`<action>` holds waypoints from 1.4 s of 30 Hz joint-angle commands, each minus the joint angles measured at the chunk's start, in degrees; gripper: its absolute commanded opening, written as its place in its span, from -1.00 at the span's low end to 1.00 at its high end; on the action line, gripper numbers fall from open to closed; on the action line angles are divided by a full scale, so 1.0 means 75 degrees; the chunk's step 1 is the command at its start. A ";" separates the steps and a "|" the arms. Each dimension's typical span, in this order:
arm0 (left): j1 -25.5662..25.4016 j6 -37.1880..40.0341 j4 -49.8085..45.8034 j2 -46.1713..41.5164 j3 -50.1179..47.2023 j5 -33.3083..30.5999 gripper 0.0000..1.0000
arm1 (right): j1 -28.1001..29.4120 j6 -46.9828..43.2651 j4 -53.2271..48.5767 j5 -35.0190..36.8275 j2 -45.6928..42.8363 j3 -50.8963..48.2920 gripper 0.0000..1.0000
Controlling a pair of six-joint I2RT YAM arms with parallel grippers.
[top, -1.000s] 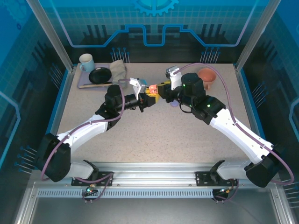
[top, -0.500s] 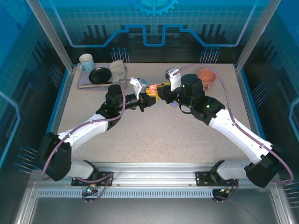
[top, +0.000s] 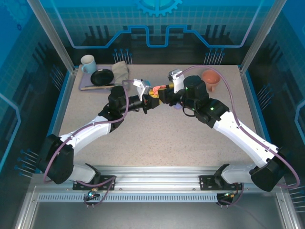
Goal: Insert the wireless bluetooth earbuds into the charging case
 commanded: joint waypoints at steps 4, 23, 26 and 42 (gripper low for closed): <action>-0.0110 -0.0035 0.0353 0.0092 0.0286 0.0194 -1.00 | -0.0130 0.0245 -0.0179 0.0405 -0.0007 0.0436 0.05; -0.0145 0.0508 0.0023 0.0175 0.0240 0.0397 -1.00 | -0.1190 0.0883 -0.2806 -0.0947 0.1635 0.3277 0.20; -0.0144 0.0690 -0.0196 0.0198 0.0343 0.0486 -1.00 | -0.1370 0.0821 -0.4041 -0.1285 0.2613 0.4385 0.16; 0.0099 0.0135 -0.0378 0.0923 0.0895 -0.0067 -1.00 | -0.1104 0.0761 -0.5074 -0.1724 0.2431 0.3695 -0.19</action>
